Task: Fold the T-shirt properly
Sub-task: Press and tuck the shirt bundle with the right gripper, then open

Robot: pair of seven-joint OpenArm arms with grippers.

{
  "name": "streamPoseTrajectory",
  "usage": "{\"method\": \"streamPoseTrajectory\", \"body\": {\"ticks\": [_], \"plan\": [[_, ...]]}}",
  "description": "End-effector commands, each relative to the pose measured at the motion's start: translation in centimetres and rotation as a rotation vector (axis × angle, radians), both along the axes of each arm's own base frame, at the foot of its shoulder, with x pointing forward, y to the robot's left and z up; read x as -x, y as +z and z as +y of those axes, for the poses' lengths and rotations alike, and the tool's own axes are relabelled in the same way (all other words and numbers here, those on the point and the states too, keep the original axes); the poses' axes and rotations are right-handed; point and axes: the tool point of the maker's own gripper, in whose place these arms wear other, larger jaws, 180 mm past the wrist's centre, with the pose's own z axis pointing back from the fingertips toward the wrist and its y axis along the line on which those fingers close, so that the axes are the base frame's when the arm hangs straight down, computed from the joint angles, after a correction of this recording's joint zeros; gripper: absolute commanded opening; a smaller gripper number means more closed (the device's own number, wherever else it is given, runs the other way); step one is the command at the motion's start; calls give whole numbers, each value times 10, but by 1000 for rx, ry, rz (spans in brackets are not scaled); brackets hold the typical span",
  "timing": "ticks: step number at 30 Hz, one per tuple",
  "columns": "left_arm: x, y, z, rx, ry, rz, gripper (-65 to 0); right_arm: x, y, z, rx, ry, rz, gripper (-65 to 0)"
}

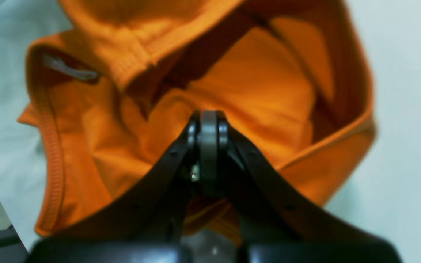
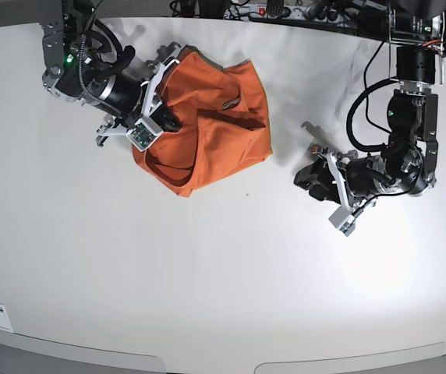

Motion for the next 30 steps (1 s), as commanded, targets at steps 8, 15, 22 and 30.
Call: {"method": "streamPoseTrajectory", "body": {"ticks": [8, 15, 22, 30], "plan": [[-10, 19, -1, 29, -4, -56, -368, 1, 17, 57, -115, 90, -51, -650], [-10, 20, -2, 39, -6, -55, -368, -19, 44, 97, -139, 109, -158, -650], [-10, 20, -2, 38, -6, -55, -368, -21, 63, 123, -202, 149, -205, -650], [-10, 21, 9, 9, -2, -52, -368, -48, 47, 147, -235, 144, -192, -650]]}}
